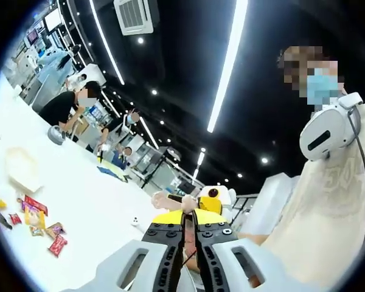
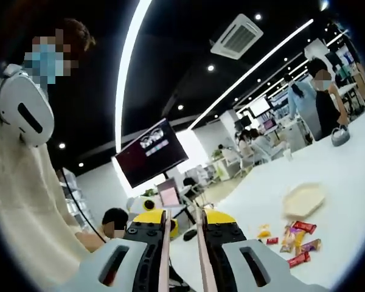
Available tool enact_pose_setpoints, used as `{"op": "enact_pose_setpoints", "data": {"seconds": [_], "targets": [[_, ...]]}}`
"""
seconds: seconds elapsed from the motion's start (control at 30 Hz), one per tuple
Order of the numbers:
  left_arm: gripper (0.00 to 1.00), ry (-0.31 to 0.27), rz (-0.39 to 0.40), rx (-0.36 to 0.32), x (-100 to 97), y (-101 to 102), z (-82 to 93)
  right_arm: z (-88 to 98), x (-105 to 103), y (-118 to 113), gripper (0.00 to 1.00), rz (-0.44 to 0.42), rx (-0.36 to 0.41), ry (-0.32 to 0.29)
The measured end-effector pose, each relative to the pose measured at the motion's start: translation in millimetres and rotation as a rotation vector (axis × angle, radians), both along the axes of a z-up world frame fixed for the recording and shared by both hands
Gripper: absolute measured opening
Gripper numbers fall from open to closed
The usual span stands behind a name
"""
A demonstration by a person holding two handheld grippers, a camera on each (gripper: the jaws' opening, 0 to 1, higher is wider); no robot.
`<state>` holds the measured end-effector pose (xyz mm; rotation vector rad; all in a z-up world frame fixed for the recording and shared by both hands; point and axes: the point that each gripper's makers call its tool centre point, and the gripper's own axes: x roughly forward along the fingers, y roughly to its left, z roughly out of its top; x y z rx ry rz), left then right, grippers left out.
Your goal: Place the target food into the container with the food tongs after gripping and lifting it, then release it inside without dropping or visibly crushing the food.
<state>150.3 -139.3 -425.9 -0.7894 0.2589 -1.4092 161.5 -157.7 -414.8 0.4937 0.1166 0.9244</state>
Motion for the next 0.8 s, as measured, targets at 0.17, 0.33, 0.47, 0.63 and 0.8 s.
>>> {"op": "enact_pose_setpoints", "data": {"seconds": [0.17,0.33,0.47,0.63,0.8], "targets": [[0.02,-0.01,-0.006,0.006,-3.5,3.1,-0.5,-6.0,-5.8,5.2,0.24,0.046,-0.082,-0.016],[0.01,-0.015,-0.025,0.012,-5.8,3.9,0.1,-7.3,-8.9,7.3,0.24,0.068,-0.135,-0.031],[0.01,-0.011,-0.026,0.003,-5.0,4.5,1.7,-5.9,-7.9,7.1,0.24,0.062,-0.144,-0.039],[0.0,-0.001,-0.064,-0.006,-10.5,4.5,3.1,-19.0,-17.1,10.7,0.24,0.122,-0.192,0.022],[0.0,-0.009,-0.056,0.007,-8.9,3.4,2.0,-20.7,-16.6,10.2,0.25,0.1,-0.234,-0.05]]}}
